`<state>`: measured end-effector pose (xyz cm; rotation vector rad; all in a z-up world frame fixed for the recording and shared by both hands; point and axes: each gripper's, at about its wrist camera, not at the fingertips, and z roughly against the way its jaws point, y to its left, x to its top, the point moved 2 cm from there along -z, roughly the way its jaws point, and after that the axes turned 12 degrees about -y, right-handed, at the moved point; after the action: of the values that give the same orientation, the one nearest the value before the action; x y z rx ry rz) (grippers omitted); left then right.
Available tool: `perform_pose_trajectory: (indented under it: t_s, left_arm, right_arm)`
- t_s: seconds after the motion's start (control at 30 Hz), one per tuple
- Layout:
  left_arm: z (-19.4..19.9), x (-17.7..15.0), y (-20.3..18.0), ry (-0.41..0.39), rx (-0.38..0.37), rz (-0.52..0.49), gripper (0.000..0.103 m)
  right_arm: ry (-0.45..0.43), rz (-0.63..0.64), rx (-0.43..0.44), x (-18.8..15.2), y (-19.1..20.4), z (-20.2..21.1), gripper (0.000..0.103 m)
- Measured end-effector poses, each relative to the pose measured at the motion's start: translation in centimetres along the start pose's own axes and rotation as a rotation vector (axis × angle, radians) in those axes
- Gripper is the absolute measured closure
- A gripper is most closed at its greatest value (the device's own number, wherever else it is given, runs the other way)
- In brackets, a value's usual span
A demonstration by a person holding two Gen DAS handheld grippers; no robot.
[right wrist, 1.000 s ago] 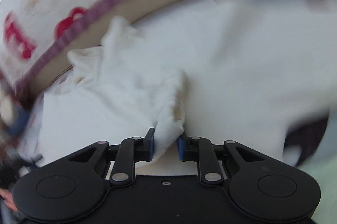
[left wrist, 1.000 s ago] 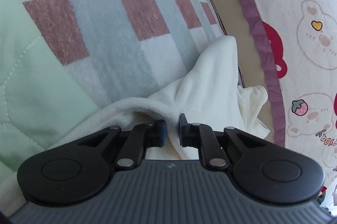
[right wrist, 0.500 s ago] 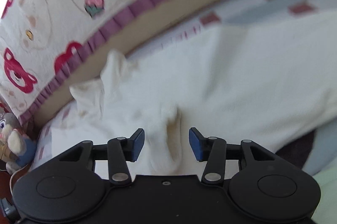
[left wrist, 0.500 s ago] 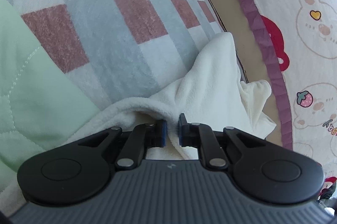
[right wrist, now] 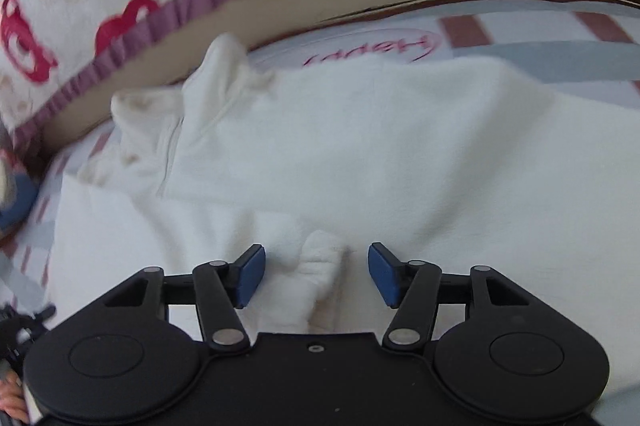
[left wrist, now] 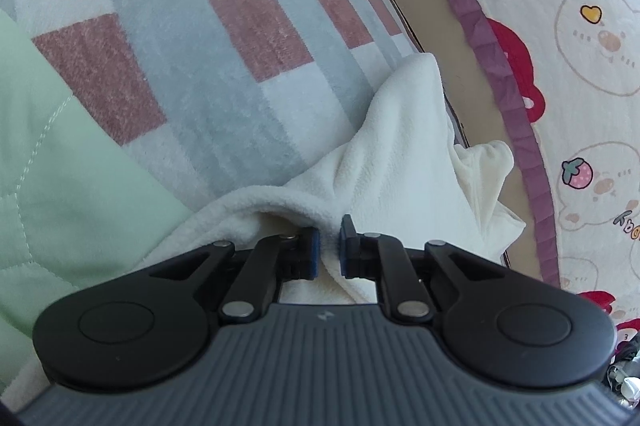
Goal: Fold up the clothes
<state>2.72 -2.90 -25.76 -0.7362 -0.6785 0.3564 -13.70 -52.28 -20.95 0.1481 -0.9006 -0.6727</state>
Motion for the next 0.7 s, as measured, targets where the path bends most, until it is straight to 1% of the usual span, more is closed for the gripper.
perform_pose_trajectory:
  t_s: [0.03, 0.07, 0.1, 0.13, 0.2, 0.23, 0.27, 0.37, 0.43, 0.47, 0.53, 0.6, 0.67, 0.7]
  left_arm:
    - [0.0, 0.0, -0.1, 0.000, 0.001, -0.006, 0.092]
    - [0.0, -0.1, -0.2, -0.002, 0.004, -0.015, 0.092]
    - [0.0, -0.2, -0.3, -0.004, 0.007, -0.025, 0.092]
    - [0.0, -0.2, -0.5, -0.005, 0.010, -0.035, 0.092]
    - [0.1, -0.2, -0.7, -0.008, 0.015, -0.057, 0.092]
    - [0.2, -0.3, -0.8, -0.010, 0.018, -0.066, 0.092]
    - [0.2, -0.3, -1.0, -0.009, 0.016, -0.080, 0.091]
    - [0.2, -0.7, -1.7, -0.005, 0.002, -0.150, 0.089]
    - [0.3, -1.0, -2.5, -0.011, 0.014, -0.230, 0.089]
    - [0.5, -1.0, -2.9, -0.009, 0.021, -0.257, 0.089]
    - [0.9, -1.0, -3.5, 0.002, 0.034, -0.298, 0.088]
    - [1.7, -0.7, -4.1, 0.017, 0.032, -0.336, 0.084]
    - [2.0, 0.1, -5.4, 0.009, 0.000, -0.392, 0.083]
    - [2.1, 0.6, -6.2, 0.002, -0.020, -0.422, 0.080]
  right_arm:
    - [-0.016, 0.067, 0.041, -0.3, 0.9, -0.3, 0.037]
    - [-0.032, 0.134, 0.083, -0.6, 1.7, -0.6, 0.047]
    - [-0.056, 0.208, 0.104, -0.7, 2.7, -0.3, 0.067]
    - [-0.081, 0.283, 0.125, -0.9, 3.6, -0.1, 0.071]
    - [-0.214, 0.323, 0.066, -0.3, 4.4, 2.6, 0.071]
    - [-0.265, 0.299, 0.027, 0.2, 4.1, 4.0, 0.071]
    - [-0.294, 0.262, -0.004, 0.5, 3.2, 5.1, 0.072]
    - [-0.217, 0.208, -0.073, -0.3, 0.4, 4.4, 0.072]
    - [-0.156, 0.142, -0.072, -0.9, -0.9, 3.1, 0.072]
    - [-0.154, 0.112, -0.073, -0.9, -1.1, 2.7, 0.072]
    - [-0.155, 0.123, -0.080, -0.9, -1.0, 2.9, 0.071]
    - [-0.153, 0.144, -0.092, -1.1, -0.8, 2.9, 0.071]
    - [-0.148, 0.174, -0.109, -1.4, -0.7, 2.8, 0.071]
    - [-0.142, 0.168, -0.112, -1.4, -0.6, 2.8, 0.071]
